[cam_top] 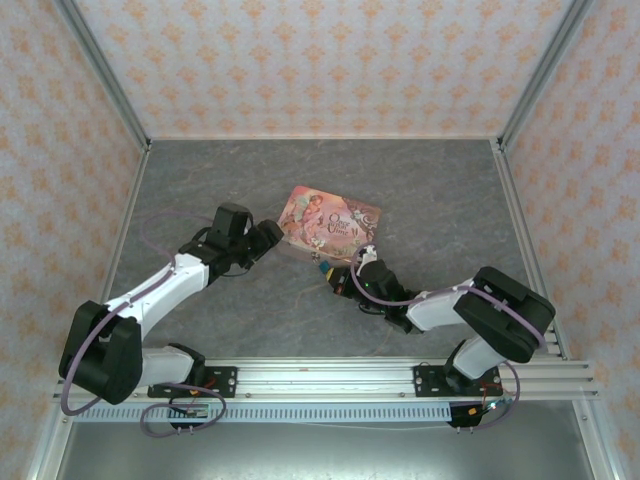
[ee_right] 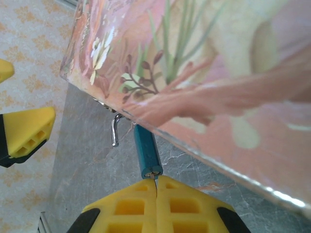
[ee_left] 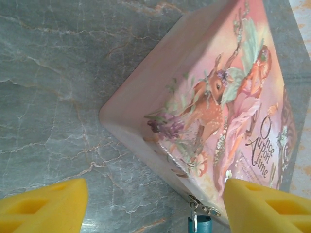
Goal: Unlock the padlock with the key
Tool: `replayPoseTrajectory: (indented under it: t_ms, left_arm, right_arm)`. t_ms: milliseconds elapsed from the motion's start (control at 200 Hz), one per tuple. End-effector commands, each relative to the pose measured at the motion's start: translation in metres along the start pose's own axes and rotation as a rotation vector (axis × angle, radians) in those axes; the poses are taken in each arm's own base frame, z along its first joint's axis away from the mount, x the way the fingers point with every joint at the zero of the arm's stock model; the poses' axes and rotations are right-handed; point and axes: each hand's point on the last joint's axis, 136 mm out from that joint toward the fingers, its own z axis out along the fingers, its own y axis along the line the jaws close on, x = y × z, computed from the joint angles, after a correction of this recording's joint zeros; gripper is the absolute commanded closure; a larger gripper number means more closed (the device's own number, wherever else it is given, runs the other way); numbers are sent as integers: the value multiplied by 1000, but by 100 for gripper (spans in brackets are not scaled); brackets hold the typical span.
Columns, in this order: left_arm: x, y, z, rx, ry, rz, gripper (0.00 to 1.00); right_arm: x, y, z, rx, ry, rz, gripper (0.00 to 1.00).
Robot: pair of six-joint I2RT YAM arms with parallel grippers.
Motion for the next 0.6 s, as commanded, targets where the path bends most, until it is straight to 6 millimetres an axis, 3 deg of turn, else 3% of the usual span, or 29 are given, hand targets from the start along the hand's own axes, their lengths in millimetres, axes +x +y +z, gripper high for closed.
replayPoseTrajectory:
  t_ms: [0,420,510,591]
  left_arm:
    - [-14,-1,-2,-25,-28,35,21]
    - [-32,-9,16,-41,2,104,16]
    - [-34,-9,20,-55,8,123,16]
    - [-35,-6,24,-76,11,139,16]
  right_arm:
    - [8,-4,3,12,29,51,100]
    - [8,-5,5,4,23,74,98]
    - [6,-4,3,3,15,70,94]
    - [5,-3,1,10,17,57,86]
